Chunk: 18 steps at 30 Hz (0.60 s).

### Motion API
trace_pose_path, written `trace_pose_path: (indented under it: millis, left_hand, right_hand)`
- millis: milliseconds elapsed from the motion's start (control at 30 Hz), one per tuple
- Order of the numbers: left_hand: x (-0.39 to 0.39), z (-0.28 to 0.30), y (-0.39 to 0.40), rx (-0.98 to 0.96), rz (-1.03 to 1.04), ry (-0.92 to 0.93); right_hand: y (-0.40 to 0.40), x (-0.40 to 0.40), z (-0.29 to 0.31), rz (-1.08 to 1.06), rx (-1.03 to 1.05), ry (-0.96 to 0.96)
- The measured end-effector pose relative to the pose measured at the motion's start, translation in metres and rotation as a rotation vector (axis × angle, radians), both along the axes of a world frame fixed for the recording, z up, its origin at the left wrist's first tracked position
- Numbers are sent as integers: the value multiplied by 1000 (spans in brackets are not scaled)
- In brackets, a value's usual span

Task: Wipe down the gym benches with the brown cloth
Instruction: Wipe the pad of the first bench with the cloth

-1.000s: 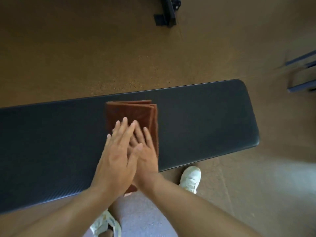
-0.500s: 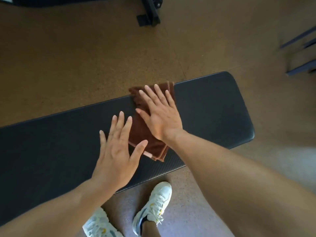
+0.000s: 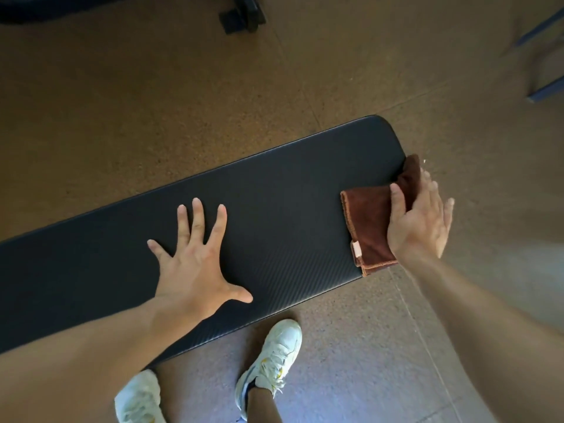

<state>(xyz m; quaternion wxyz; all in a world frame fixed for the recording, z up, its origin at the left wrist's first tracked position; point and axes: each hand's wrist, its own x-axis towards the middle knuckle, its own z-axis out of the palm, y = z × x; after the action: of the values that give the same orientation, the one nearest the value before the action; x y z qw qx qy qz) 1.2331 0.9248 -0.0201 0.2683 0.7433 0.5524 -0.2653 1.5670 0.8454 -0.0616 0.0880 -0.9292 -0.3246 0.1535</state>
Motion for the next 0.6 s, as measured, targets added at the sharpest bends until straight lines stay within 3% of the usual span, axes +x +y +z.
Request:
trace_pose_path:
  millis: [233, 400, 533, 600]
  left_hand:
    - [-4, -7, -2, 0, 7, -87]
    - [-21, -5, 2, -30, 12, -276]
    - [-93, 16, -5, 33, 276, -676]
    - [-162, 22, -19, 76, 450, -718]
  right_hand:
    - [-19, -64, -3, -67, -77, -40]
    - [-17, -173, 5, 160, -84, -34]
    - [-1, -295, 3, 378, -94, -15]
    - [9, -358, 4, 471, -93, -1]
